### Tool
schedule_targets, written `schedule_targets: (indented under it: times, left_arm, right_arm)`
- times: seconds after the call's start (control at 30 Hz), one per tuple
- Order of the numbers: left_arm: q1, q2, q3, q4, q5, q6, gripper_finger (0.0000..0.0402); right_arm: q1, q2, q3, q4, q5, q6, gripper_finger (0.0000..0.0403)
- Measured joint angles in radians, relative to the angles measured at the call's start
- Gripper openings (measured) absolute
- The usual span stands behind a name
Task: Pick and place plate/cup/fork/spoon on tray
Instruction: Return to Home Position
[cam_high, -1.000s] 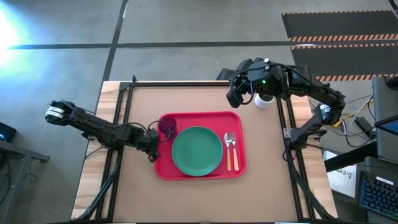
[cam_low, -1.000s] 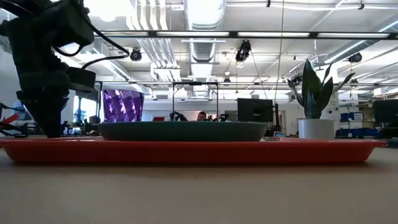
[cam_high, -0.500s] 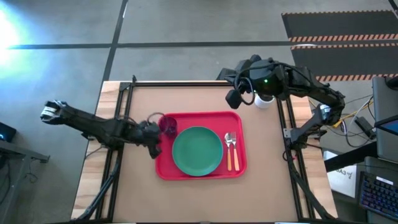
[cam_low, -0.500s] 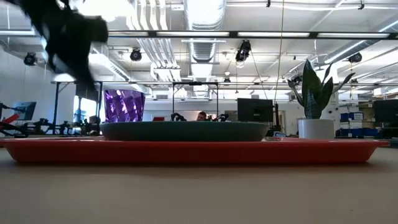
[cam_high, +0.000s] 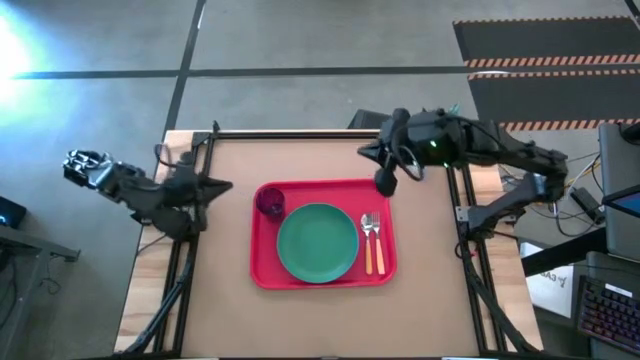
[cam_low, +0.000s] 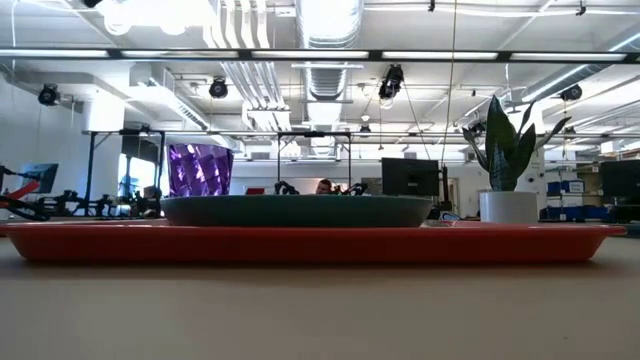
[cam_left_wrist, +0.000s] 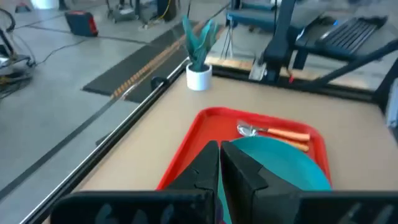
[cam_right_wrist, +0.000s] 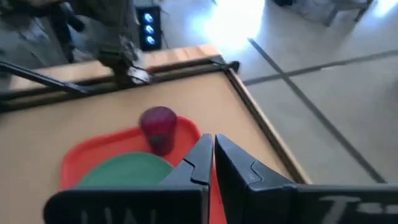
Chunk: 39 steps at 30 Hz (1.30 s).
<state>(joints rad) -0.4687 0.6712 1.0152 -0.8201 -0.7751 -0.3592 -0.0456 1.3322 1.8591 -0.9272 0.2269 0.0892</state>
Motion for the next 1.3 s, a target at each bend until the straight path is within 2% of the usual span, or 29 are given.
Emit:
schedule_targets:
  times: [0.2,0.33,0.43,0.6,0.73,0.87,1.07,1.17,1.3]
  left_arm:
    - [-0.019,-0.075,-0.068,-0.005,-0.016,0.0,0.0]
    - [-0.019,-0.105,-0.1,-0.001,-0.011,-0.001,0.0]
    - [-0.019,-0.121,-0.101,0.002,-0.008,0.001,0.0]
    - [-0.019,-0.178,-0.103,0.004,-0.008,0.006,0.0]
    - [-0.019,-0.226,-0.135,0.013,-0.008,0.009,0.0]
    - [-0.019,-0.285,-0.23,0.102,-0.008,0.034,0.0]
    - [-0.019,-0.418,-0.455,0.289,-0.007,0.057,0.0]
    - [-0.019,-0.506,-0.557,0.37,-0.005,0.062,0.0]
    - [-0.019,-0.635,-0.646,0.404,0.01,0.055,0.0]
  right_arm:
    - [0.047,-0.27,-0.414,0.327,-0.047,0.102,0.0008]
    - [0.066,-0.44,-0.657,0.432,-0.045,0.226,0.0008]
    - [0.084,-0.537,-0.811,0.504,-0.059,0.292,0.0008]
    - [0.108,-0.677,-1.054,0.711,-0.123,0.306,0.0008]
    - [0.109,-0.786,-1.238,0.835,-0.123,0.34,0.0008]
    - [0.109,-0.897,-1.399,0.935,-0.149,0.392,0.0008]
    - [0.109,-1.048,-1.629,1.29,-0.306,0.399,0.0008]
    - [0.109,-1.117,-1.724,1.374,-0.304,0.403,0.0008]
    - [0.109,-1.2,-1.811,1.398,-0.25,0.455,0.0008]
